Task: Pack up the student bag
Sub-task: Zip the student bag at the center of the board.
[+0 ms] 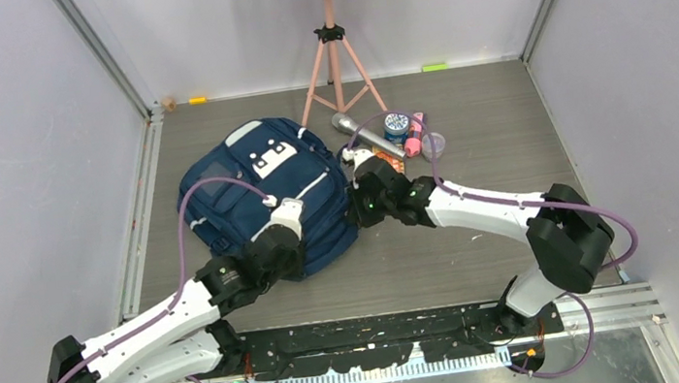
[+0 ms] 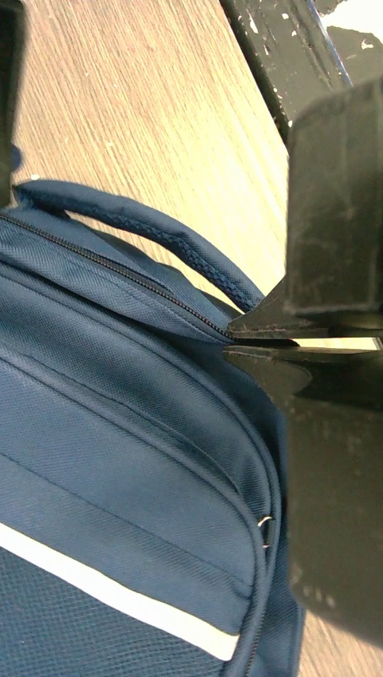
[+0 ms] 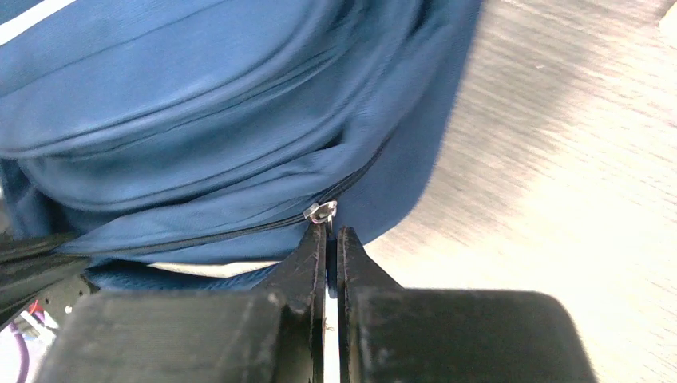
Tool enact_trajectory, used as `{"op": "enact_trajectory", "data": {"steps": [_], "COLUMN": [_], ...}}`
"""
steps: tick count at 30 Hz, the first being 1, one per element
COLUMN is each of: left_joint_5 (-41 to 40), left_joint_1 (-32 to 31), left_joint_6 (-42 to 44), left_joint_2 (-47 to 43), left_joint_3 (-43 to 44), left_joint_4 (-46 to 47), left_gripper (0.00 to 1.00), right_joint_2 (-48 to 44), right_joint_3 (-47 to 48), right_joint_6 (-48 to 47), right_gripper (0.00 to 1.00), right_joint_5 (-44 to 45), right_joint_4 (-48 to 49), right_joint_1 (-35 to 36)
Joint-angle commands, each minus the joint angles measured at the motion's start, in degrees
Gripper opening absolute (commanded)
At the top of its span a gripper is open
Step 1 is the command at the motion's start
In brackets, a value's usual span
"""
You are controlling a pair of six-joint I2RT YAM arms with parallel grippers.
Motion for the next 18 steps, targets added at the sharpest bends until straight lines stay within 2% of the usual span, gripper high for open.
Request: {"op": "enact_trajectory", "data": {"steps": [1,5,11,16,18], "left_joint_5": [-5.9,-5.9,-4.5,-4.3,-2.6], "left_joint_1": [0.1,0.1,0.1,0.1,0.1], "left_joint_6": [-1.4,-1.3,-1.8,-2.3,-1.5], "left_joint_2": [-3.8,-3.6,-5.6,-6.7,-6.6], "left_joint_3": [2.5,3.9,6.5,9.1,9.2], "left_joint_4": [-12.0,-14.2,-17.7,-19.6,-17.3], "left_gripper": [0.0,0.0,0.0,0.0,0.11], "right_joint_2": [1.5,0.8,5.6,8.5,8.2], "right_joint_3": [3.4,4.4,5.2,7.4,7.3], "right_joint_6": [-3.4,-3.7,-3.2,-3.0,-2.1], "right_gripper": [0.01,0.0,0.0,0.01,0.0], "right_joint_5": [3.3,0.8,-0.5,-6.1,-8.8], "right_joint_4": [-6.0,-6.9,-5.1,-4.1,-3.1], "right_joint_1": [-6.3,-8.4,-11.8,-12.0,-11.9]}}
